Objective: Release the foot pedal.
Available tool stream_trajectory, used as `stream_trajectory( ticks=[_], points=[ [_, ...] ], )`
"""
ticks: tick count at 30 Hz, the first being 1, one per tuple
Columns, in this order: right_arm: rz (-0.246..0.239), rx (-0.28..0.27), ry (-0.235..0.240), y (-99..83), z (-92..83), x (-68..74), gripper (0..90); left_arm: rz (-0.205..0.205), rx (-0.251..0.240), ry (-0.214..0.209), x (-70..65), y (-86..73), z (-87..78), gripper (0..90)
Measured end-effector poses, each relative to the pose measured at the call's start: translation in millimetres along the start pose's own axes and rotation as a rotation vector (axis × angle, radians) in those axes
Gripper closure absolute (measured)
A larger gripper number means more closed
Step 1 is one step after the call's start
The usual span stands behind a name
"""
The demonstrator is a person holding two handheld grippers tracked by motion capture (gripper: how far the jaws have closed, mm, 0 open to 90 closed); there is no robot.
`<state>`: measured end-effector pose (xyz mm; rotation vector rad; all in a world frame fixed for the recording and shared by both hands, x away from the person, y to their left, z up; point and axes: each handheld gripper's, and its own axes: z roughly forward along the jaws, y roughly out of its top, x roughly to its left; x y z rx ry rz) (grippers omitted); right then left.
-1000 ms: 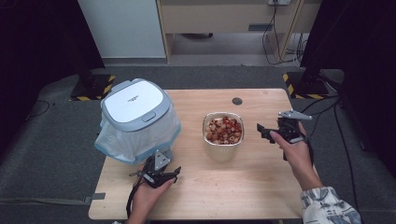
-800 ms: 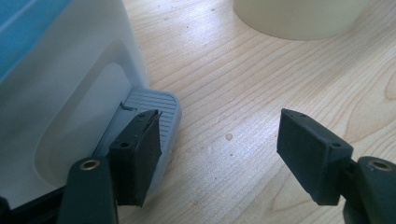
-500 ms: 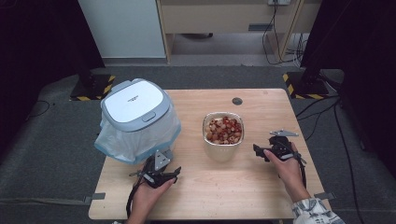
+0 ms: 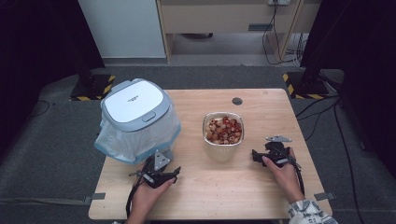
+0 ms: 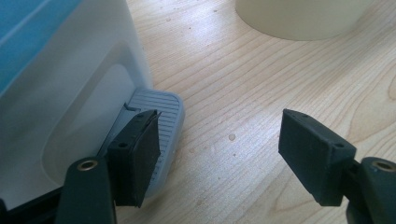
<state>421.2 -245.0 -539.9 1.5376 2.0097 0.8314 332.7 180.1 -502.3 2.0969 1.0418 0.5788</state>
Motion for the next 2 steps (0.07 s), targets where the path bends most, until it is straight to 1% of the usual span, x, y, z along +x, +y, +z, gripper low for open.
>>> stream_trajectory(
  ticks=[2],
  points=[
    [0.0,0.0,0.0,0.0,0.0,0.0,2.3,0.004,0.001,-0.001,-0.1,0.1,0.4,28.3]
  ],
)
